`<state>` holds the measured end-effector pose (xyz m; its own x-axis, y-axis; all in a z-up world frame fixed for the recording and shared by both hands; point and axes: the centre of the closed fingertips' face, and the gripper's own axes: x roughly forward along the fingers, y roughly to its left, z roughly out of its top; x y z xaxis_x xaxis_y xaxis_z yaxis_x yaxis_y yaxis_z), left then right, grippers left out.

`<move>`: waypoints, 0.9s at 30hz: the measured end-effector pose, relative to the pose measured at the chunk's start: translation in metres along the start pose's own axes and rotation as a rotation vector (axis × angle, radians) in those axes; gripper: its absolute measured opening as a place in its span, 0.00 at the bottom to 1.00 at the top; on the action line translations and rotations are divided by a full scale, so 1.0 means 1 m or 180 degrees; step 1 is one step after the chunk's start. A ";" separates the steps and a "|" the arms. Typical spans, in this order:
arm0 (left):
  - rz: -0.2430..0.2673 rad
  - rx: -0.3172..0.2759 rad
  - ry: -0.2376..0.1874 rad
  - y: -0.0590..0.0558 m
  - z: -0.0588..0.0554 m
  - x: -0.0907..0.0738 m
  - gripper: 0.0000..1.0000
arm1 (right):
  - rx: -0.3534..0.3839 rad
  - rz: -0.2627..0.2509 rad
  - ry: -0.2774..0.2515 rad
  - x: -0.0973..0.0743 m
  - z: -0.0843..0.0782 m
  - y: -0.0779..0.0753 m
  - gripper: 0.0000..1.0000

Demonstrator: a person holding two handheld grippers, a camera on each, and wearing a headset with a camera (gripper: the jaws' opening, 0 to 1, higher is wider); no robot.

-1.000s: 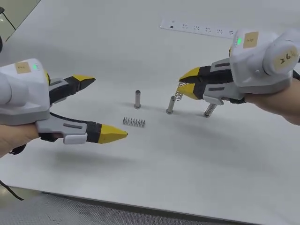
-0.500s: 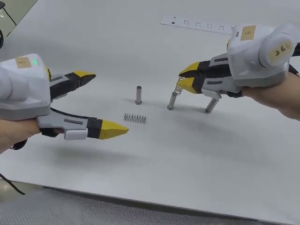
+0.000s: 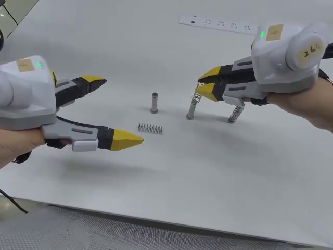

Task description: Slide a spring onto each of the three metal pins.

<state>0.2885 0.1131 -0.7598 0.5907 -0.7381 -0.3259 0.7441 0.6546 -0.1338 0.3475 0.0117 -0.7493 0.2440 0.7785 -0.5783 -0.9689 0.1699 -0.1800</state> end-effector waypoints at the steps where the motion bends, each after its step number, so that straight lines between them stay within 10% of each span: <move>1: -0.0001 -0.0004 -0.0001 0.000 0.000 0.000 0.98 | 0.0007 0.0002 -0.0003 0.000 0.000 0.000 0.07; 27: 0.0026 -0.0027 0.0003 0.000 -0.002 -0.001 0.96 | 0.0073 0.0056 0.0159 0.017 -0.022 0.004 0.08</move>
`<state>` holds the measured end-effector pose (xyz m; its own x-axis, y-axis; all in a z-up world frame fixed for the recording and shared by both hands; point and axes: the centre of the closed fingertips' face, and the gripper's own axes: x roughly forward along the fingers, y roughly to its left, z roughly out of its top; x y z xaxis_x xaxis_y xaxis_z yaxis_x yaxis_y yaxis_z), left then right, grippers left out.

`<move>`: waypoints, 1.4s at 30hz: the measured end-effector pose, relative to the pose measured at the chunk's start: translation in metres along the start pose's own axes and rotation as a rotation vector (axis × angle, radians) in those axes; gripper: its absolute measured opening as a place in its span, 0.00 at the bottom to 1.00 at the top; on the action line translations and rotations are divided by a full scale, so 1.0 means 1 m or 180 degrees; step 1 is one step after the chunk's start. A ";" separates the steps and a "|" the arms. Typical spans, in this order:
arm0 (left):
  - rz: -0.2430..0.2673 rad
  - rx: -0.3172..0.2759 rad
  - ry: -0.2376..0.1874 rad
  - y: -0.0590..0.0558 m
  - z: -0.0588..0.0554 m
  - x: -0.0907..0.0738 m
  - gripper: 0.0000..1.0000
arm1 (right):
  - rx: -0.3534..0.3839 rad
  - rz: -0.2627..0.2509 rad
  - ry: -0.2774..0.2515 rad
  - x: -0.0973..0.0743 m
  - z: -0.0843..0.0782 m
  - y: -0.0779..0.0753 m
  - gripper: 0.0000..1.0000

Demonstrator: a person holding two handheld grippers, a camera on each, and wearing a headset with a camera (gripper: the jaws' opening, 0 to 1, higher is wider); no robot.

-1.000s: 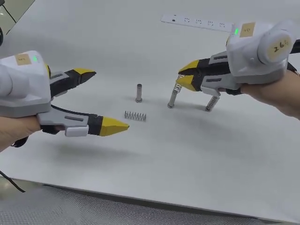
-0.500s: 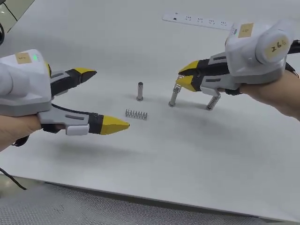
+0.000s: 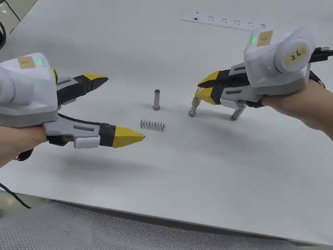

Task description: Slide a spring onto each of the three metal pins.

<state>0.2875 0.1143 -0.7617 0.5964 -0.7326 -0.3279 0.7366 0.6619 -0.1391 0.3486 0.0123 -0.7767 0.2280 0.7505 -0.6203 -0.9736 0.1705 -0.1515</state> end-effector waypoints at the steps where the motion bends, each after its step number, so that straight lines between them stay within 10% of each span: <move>1: 0.0001 0.0004 0.0001 0.000 0.000 0.000 0.96 | -0.0007 -0.0001 0.0007 0.000 -0.001 0.000 0.08; 42: 0.0007 -0.0006 0.0020 0.002 0.000 0.000 0.95 | 0.0116 -0.0012 0.0279 0.015 -0.031 -0.002 0.08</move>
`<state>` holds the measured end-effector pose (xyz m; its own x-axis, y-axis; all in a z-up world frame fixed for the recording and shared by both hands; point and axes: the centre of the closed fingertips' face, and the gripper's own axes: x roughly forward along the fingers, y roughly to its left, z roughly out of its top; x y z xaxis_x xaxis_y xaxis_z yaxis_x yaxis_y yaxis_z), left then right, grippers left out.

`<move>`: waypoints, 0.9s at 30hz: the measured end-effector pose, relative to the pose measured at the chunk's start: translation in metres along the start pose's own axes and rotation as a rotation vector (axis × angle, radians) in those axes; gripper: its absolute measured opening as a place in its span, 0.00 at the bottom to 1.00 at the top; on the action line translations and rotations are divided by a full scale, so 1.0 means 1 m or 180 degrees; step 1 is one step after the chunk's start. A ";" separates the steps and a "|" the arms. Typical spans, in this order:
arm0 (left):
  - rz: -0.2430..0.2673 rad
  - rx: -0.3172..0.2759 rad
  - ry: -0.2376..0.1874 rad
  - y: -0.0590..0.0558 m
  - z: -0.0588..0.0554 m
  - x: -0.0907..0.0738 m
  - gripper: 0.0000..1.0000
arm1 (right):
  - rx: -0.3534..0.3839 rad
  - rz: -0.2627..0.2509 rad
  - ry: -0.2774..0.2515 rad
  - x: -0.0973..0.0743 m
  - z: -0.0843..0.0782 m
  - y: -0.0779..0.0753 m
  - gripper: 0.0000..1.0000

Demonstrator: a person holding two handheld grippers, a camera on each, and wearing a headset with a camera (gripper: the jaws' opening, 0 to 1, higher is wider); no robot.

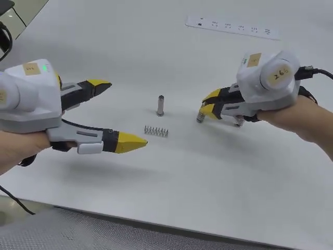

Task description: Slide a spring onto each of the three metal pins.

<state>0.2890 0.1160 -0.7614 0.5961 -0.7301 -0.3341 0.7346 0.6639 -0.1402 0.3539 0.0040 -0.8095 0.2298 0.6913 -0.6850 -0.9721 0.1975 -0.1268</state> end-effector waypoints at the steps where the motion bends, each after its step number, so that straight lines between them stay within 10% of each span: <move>1: -0.0004 0.0001 0.0003 0.000 0.000 0.000 0.95 | 0.0018 0.0007 -0.0004 0.000 0.000 0.001 0.08; 27: -0.0021 0.0004 -0.0007 -0.005 0.002 0.000 0.95 | 0.0271 -0.0026 -0.0162 -0.008 0.007 0.000 0.15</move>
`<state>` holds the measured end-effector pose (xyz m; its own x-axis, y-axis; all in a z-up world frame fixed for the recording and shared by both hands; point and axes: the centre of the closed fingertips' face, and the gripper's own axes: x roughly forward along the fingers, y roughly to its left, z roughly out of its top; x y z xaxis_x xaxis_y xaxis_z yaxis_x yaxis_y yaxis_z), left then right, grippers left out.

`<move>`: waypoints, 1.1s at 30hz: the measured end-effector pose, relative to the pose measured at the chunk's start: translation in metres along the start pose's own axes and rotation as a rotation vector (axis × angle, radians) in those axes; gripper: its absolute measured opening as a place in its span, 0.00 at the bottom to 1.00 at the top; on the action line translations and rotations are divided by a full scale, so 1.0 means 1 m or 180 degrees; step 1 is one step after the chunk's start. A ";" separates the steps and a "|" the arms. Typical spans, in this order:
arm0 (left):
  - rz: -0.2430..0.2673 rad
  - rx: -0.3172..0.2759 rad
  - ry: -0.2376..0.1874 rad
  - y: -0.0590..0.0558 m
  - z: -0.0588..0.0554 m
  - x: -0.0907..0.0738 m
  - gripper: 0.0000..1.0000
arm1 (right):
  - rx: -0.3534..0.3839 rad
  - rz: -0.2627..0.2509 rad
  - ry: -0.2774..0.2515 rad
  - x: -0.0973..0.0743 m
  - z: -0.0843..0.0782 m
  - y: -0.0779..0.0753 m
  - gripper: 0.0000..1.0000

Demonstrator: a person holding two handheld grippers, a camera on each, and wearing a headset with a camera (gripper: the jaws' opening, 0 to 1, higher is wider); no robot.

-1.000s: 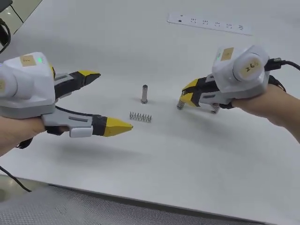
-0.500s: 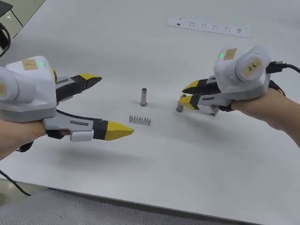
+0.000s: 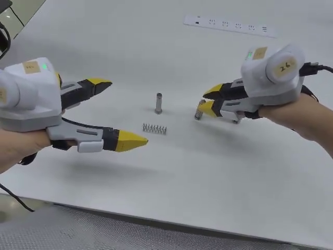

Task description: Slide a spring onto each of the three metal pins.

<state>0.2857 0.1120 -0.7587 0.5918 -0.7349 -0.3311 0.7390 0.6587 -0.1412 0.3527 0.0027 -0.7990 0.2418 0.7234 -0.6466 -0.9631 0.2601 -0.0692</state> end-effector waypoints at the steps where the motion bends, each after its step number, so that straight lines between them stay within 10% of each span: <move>1: 0.0000 -0.0001 -0.0001 0.000 0.000 0.000 0.95 | 0.0012 0.0001 -0.0013 0.000 0.001 0.000 0.16; 33: 0.0000 -0.0019 -0.0025 -0.001 0.003 0.002 0.95 | 0.0326 -0.0108 -0.0429 -0.023 0.014 -0.001 0.26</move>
<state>0.2874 0.1093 -0.7563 0.5942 -0.7362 -0.3239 0.7372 0.6596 -0.1467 0.3494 -0.0053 -0.7738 0.2943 0.7905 -0.5371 -0.9387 0.3447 -0.0069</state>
